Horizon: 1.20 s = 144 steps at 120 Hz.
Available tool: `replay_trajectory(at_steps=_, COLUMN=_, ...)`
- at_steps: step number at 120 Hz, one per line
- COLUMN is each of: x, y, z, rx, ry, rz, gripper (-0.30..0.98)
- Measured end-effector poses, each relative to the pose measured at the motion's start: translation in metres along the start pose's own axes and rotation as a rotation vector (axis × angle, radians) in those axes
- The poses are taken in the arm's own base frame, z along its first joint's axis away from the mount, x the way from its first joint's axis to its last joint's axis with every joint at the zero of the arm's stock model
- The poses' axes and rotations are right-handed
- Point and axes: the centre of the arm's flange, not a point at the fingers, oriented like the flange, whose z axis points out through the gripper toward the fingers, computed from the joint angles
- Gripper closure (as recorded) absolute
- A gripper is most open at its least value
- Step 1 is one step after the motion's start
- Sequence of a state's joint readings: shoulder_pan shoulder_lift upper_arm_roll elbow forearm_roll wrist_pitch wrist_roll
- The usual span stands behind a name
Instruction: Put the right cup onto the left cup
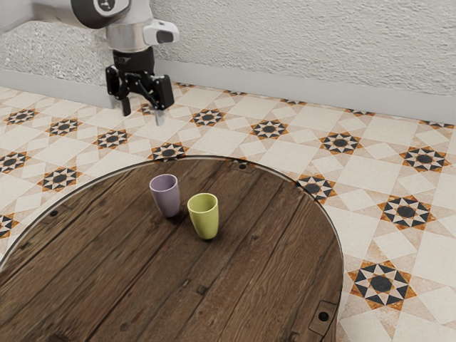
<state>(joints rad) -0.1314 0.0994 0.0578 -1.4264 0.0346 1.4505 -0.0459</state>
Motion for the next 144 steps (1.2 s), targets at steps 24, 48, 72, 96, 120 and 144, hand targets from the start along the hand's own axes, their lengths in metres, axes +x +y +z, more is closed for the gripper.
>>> replay_trajectory(at_steps=24, x=0.007, y=-0.011, z=0.029, rx=0.003, ry=-0.037, rz=-0.027, gripper=0.00)
replay_trajectory(at_steps=48, x=0.037, y=-0.009, z=0.105, rx=0.013, ry=-0.096, rz=-0.032, gripper=0.00)
replay_trajectory(at_steps=72, x=0.081, y=0.008, z=0.172, rx=0.018, ry=-0.125, rz=-0.017, gripper=0.00)
replay_trajectory(at_steps=96, x=0.121, y=0.044, z=0.187, rx=0.022, ry=-0.071, rz=0.030, gripper=0.00)
replay_trajectory(at_steps=120, x=0.123, y=0.071, z=0.194, rx=0.017, ry=-0.065, rz=0.071, gripper=0.00)
replay_trajectory(at_steps=144, x=0.123, y=0.082, z=0.240, rx=0.017, ry=-0.101, rz=0.086, gripper=0.00)
